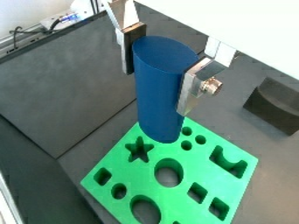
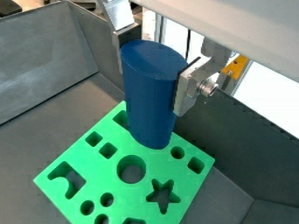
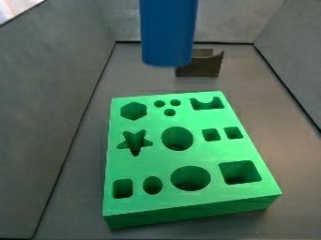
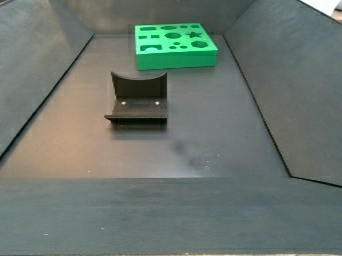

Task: Pick up the oval object. Move up. Move to above the board. Insert the oval object.
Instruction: Insert the oval object.

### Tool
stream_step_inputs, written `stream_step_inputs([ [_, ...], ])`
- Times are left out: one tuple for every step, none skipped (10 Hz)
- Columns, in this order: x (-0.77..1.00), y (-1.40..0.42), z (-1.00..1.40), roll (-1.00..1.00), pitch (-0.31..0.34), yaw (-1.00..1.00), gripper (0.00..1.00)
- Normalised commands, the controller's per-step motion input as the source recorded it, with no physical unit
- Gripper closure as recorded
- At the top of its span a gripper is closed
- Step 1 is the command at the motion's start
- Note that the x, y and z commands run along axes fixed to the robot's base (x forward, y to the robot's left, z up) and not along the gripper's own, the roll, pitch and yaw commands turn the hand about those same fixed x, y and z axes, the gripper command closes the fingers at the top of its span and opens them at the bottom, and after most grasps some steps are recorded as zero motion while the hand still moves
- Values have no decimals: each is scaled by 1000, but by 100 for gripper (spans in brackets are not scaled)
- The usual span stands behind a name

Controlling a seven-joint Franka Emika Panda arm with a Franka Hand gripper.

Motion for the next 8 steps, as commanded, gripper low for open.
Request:
stream_step_inputs([
  [209,-363,-243,214,0,43,100],
  [260,-369,-243,254,0,0,100],
  [246,-334,-251,241,0,0,100],
  [220,-314,-257,233,0,0,100],
  [197,-291,-277,213,0,0,100],
  [223,-274,-277,197,0,0,100],
  [197,-249,-283,179,0,0,100],
  [120,-214,-297,164,0,0,100],
])
